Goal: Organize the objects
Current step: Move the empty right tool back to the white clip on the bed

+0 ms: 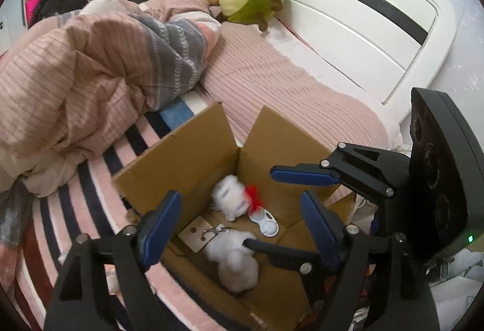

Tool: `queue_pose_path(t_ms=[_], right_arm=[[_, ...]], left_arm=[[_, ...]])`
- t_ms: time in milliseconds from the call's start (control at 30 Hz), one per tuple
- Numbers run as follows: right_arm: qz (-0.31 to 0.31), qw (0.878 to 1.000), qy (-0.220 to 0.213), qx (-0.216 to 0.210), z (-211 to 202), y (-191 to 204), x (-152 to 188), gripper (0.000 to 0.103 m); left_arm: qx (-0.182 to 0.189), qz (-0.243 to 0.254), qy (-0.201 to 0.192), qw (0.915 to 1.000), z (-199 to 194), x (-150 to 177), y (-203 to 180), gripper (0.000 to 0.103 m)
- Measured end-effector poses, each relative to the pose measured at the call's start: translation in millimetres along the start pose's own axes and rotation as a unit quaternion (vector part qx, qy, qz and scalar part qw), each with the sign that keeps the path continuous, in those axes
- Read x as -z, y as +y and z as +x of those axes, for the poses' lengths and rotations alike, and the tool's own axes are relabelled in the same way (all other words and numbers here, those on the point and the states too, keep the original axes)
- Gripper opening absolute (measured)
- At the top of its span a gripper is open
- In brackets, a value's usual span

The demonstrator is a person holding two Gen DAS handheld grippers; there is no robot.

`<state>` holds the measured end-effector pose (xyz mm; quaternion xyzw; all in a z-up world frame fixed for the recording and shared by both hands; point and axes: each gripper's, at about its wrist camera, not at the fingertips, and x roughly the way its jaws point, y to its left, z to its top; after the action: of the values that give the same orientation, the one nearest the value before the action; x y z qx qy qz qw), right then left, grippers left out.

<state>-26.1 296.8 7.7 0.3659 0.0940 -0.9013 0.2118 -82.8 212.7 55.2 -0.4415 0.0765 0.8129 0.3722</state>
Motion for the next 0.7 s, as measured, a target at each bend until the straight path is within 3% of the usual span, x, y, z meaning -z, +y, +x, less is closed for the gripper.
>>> queue_pose_path(t_ms=[167, 333, 533, 700], right_arm=[[0.004, 1.000, -0.015, -0.019, -13, 11, -2, 0.058], [-0.011, 0.997, -0.045, -0.061, -25, 46, -12, 0.058], [-0.036, 0.990, -0.062, -0.119, -18, 116, -28, 0.058], [-0.040, 0.986, -0.038, -0.160, 13, 166, -28, 0.058]], left_arm=[[-0.016, -0.011, -0.031, 0.9993, -34, 14, 13, 0.084], [-0.045, -0.038, -0.073, 0.9956, -78, 41, 38, 0.085], [-0.093, -0.092, -0.113, 0.9850, -128, 92, 84, 0.085], [-0.117, -0.137, -0.131, 0.9749, -146, 139, 121, 0.085]])
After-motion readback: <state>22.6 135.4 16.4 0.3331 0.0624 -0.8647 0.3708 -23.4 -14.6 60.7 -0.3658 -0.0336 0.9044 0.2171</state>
